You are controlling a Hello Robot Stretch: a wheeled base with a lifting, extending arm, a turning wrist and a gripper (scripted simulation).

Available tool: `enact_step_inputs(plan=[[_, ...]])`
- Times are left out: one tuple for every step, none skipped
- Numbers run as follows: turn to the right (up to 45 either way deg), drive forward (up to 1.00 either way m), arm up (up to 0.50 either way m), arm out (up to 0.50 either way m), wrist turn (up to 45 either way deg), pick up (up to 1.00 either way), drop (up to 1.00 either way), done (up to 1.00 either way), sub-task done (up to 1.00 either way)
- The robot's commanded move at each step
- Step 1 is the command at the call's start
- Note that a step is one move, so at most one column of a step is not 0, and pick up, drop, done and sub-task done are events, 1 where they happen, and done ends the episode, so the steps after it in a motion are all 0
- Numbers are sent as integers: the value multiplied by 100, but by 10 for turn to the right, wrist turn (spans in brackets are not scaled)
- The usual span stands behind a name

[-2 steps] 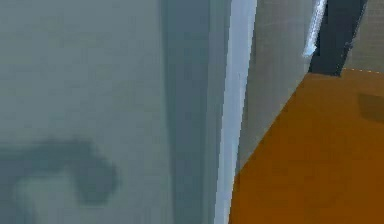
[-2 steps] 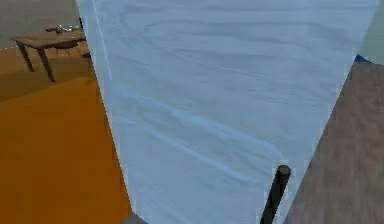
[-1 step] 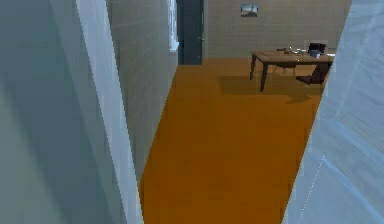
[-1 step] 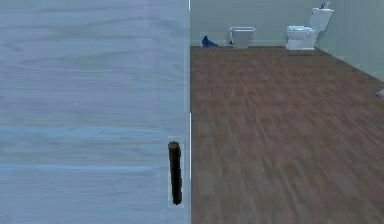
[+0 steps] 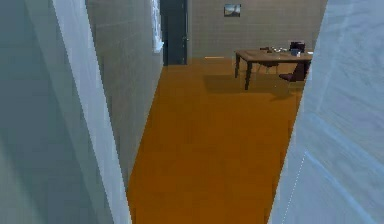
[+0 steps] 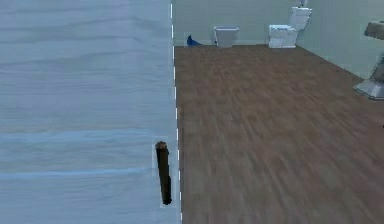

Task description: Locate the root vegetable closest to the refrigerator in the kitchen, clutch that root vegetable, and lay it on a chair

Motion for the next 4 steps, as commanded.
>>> enact_step_inputs(plan=[[0,100,0,0,0,0,0,0,0],[0,100,0,0,0,0,0,0,0],[0,100,0,0,0,0,0,0,0],[0,100,0,0,0,0,0,0,0]])
